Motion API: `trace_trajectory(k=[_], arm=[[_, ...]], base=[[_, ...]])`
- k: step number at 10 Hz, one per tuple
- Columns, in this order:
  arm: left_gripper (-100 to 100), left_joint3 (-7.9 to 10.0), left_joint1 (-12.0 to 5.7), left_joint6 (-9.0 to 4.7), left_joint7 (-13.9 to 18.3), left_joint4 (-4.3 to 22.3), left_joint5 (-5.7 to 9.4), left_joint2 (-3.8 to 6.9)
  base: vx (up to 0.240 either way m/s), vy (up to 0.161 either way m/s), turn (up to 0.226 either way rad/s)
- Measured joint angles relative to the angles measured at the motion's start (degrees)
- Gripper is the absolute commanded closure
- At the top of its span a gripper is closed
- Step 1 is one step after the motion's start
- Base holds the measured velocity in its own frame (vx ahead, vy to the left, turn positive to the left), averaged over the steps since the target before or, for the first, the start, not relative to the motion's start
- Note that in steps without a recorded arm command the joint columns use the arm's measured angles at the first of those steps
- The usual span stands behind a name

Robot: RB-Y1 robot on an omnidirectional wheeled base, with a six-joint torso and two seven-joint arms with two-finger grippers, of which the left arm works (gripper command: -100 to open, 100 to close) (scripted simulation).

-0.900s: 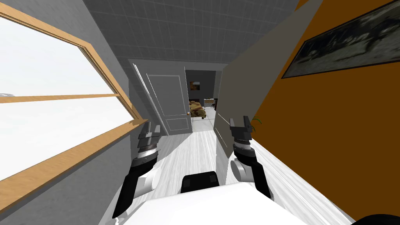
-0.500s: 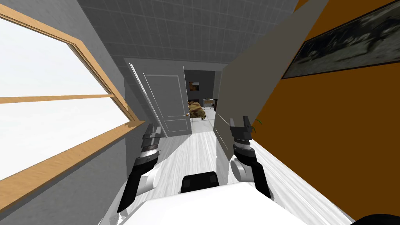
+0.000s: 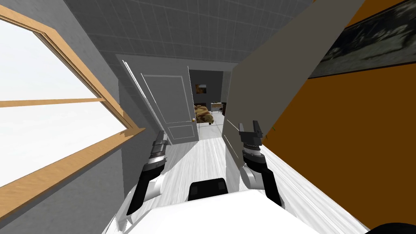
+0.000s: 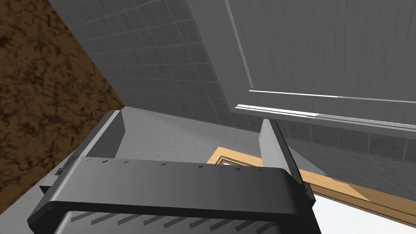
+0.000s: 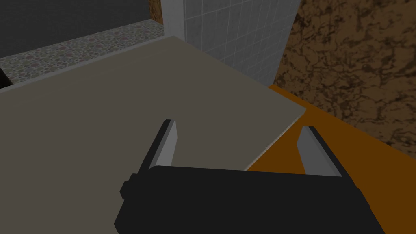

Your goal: Pull the door open

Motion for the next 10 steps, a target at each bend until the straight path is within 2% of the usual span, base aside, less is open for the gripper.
trace_trajectory(k=[3, 5, 8, 10], arm=[[-100, 1.14, -1.04, -0.66, -3.48, 3.66, -1.0, 0.64], [-100, 1.88, -1.9, -1.93, -5.87, 7.11, -1.73, 0.89], [-100, 2.89, -2.38, -2.33, -9.25, 9.72, -2.69, 1.35], [-100, 3.57, -3.11, -3.25, -11.29, 12.49, -3.29, 1.54]], base=[[0.116, -0.006, -0.026], [0.128, 0.008, -0.042], [0.11, -0.012, -0.028], [0.097, 0.007, -0.028]])
